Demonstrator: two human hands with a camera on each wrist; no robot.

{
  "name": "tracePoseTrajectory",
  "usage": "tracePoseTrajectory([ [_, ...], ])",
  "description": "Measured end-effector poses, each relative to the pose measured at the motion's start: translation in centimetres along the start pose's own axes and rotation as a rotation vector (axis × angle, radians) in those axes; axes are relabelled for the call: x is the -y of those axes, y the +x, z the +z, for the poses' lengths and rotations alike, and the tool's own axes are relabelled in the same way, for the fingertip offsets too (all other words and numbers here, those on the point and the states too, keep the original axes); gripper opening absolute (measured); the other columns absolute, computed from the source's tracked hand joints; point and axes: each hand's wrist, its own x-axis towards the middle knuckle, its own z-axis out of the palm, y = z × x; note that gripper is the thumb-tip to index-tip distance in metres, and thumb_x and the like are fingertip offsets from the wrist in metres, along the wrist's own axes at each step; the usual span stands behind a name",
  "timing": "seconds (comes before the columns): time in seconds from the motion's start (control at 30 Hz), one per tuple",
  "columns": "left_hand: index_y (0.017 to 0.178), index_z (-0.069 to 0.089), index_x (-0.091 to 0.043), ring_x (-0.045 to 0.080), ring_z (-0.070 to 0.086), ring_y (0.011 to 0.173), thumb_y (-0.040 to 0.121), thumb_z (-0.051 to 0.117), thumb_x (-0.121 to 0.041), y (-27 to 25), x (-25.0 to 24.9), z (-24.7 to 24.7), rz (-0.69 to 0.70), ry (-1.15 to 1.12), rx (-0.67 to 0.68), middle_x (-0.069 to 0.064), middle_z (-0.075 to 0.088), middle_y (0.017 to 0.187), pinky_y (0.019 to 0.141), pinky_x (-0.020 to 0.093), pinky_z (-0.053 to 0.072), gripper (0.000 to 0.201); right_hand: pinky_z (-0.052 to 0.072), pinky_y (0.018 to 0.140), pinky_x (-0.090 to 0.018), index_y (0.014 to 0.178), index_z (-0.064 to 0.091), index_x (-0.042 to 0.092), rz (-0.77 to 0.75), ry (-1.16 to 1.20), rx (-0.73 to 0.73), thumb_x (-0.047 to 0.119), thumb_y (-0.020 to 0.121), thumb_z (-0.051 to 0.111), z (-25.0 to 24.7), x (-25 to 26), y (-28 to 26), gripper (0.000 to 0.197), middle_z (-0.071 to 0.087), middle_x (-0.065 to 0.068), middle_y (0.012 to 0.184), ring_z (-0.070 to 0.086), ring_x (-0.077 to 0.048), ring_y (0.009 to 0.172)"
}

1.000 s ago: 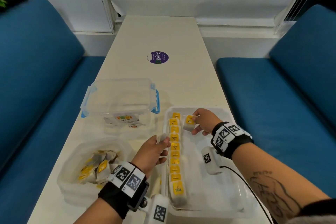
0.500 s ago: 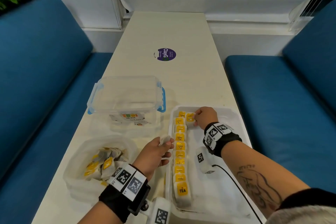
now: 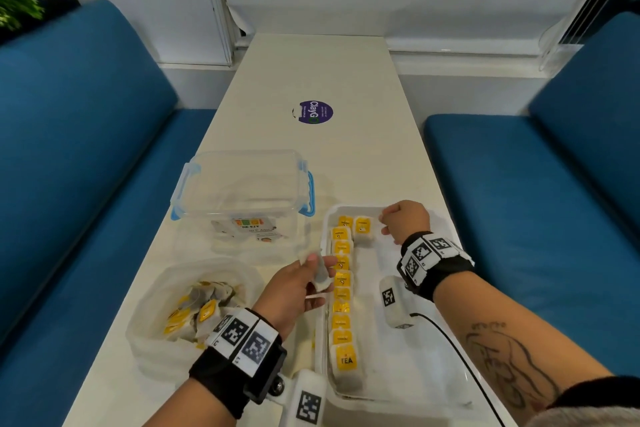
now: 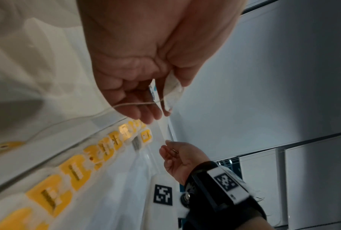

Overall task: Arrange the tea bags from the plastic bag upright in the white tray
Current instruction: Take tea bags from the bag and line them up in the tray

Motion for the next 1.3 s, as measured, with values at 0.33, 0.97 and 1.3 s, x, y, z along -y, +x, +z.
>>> tracePoseTrajectory([
  [0.33,0.096,0.072,-0.02,0.015,0.029,0.059,0.098,0.037,-0.032,-0.9,-4.0,0.6,0.219,-0.12,0.012,0.003,0.035,0.065,0.06,0.03,0.034,0.036,0.032,0.046,-0.022,0.094,0.061,0.015,-0.31,-0.043,0.862,-0.002,0.073,0.065,0.8,2.7,-10.6,0.027,0.068,0.003,0.095,0.048,-0.005,0.055],
  [0.97,0.104,0.051,-0.017,0.008,0.052,0.042,0.094,0.044,-0.002,-1.9,-3.6,-0.3,0.054,-0.465,-0.077,0.006,0.054,0.069,0.038,0.014,0.042,0.019,0.04,0.038,-0.02,0.075,0.064,0.014,-0.345,0.297,0.508,0.009,0.094,0.051,-1.9,3.2,-13.6,0.023,0.063,-0.001,0.063,0.052,-0.012,0.049],
  [1.3,0.083,0.061,-0.01,0.008,0.046,0.042,0.091,0.039,-0.003,-2.9,-2.8,2.3,-0.055,-0.264,0.093,0.001,0.051,0.058,0.037,0.014,0.033,0.024,0.041,0.05,-0.008,0.079,0.068,0.019,-0.444,0.334,0.054,0.01,0.089,0.059,0.1,3.9,-13.6,0.017,0.059,0.01,0.063,0.053,0.002,0.05],
])
